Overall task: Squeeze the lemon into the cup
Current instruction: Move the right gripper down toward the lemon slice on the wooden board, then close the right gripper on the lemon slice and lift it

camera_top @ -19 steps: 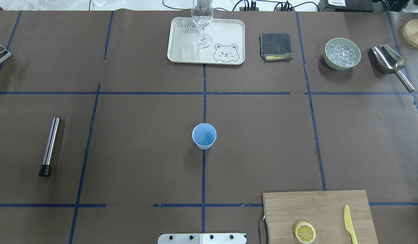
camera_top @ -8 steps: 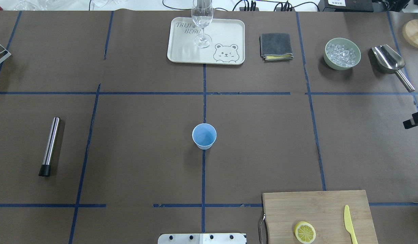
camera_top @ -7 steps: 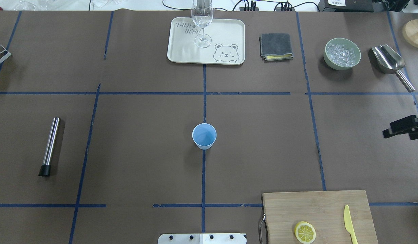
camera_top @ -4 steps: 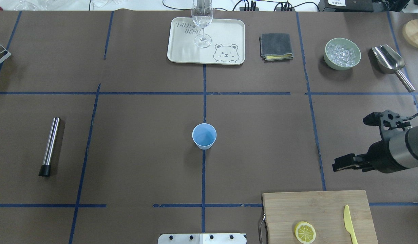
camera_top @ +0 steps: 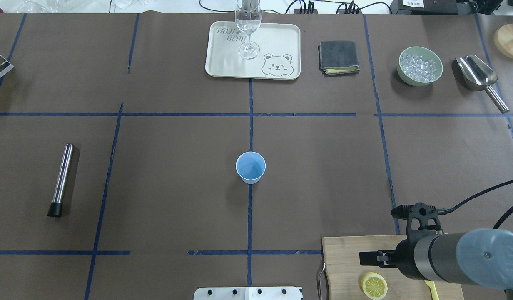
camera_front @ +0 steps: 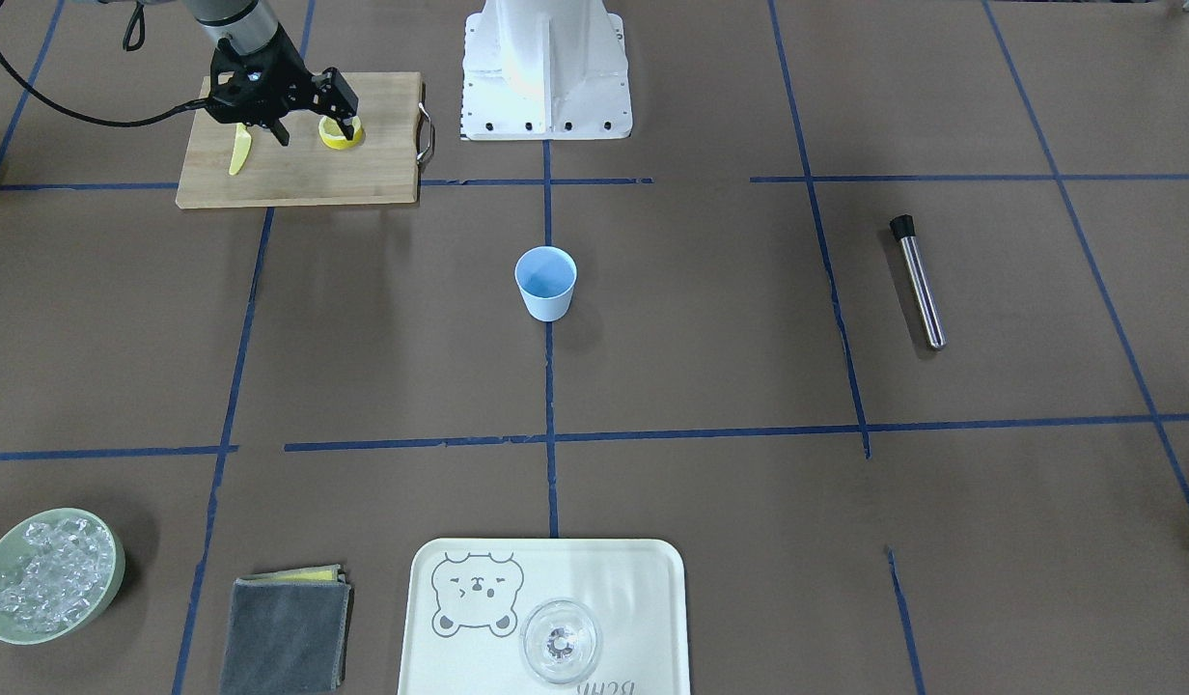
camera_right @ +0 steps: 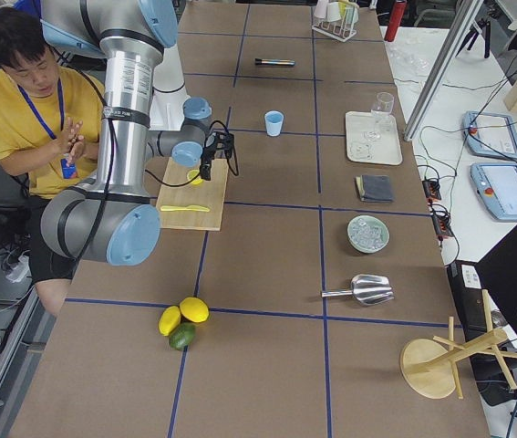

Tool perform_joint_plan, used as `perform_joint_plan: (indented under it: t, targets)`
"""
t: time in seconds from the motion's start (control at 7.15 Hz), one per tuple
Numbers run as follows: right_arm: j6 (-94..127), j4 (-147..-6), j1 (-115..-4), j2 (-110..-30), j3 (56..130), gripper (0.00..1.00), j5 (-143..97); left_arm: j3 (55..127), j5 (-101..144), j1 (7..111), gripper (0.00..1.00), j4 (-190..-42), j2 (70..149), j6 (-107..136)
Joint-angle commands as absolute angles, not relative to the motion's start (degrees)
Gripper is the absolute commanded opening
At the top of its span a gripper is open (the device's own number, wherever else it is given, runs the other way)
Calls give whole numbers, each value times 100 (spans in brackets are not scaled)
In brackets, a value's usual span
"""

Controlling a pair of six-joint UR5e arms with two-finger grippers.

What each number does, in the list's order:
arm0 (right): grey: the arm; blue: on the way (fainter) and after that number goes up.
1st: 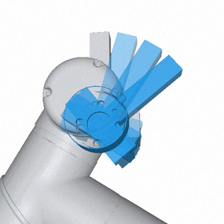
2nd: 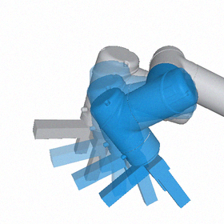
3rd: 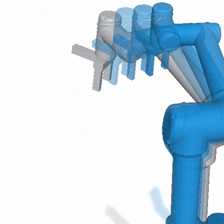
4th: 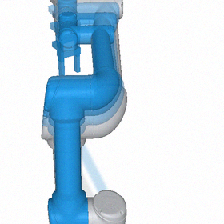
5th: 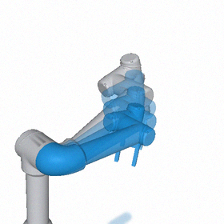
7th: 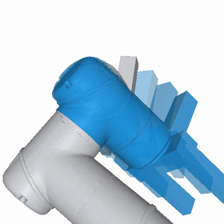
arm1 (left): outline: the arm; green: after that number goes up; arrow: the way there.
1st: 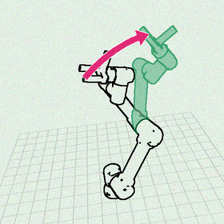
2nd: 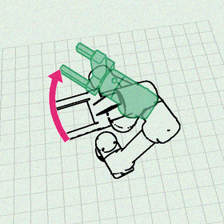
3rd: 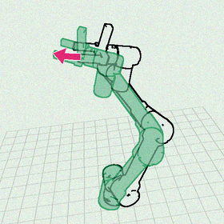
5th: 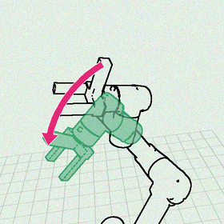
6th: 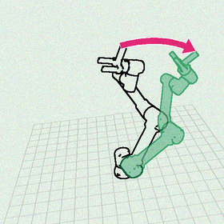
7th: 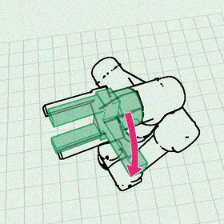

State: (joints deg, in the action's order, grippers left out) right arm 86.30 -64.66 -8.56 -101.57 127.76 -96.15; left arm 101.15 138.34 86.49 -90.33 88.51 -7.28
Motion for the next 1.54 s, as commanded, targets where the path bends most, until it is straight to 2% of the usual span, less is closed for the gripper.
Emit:
perform_joint_plan:
  t: [0.0, 1.4]
  targets:
    - [9068, -6486, -258, -10125, 12744, 100, -9186, 10134, 13834, 8648, 100, -9035, 8851, -729]
    - [9167, -6495, 17, -10107, 12463, 97, -9062, 10204, 13843, 8657, 100, -9035, 8842, -712]
